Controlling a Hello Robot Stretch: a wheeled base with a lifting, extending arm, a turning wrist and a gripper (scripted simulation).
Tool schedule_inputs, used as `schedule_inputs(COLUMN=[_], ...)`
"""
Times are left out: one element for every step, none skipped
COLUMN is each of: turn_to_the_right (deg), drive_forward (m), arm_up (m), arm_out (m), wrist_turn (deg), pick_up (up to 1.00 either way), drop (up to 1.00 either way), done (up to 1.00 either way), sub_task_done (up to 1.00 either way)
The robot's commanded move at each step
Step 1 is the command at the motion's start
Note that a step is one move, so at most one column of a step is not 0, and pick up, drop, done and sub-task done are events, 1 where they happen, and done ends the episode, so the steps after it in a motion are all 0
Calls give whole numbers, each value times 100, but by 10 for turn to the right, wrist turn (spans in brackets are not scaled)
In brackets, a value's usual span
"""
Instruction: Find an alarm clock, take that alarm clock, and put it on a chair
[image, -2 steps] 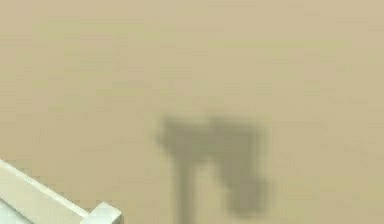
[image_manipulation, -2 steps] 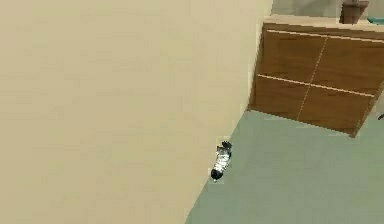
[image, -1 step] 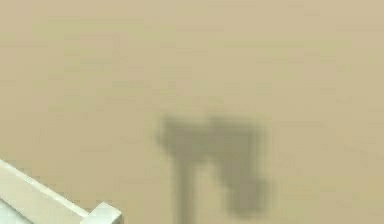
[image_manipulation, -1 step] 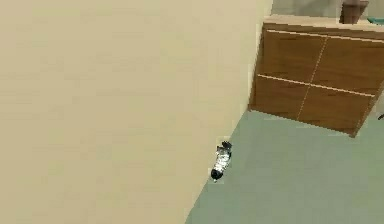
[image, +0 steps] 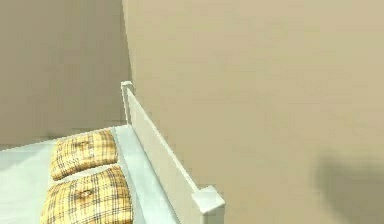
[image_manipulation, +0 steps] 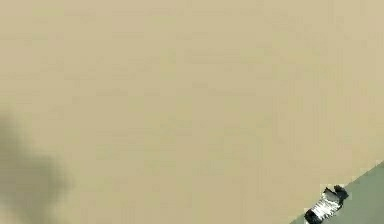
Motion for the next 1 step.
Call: schedule_inputs(turn_to_the_right=[-450], drive_forward=[0], arm_up=[0], arm_out=[0], wrist_turn=[0], pick_up=[0], drop=[0], done=[0], sub_task_done=[0])
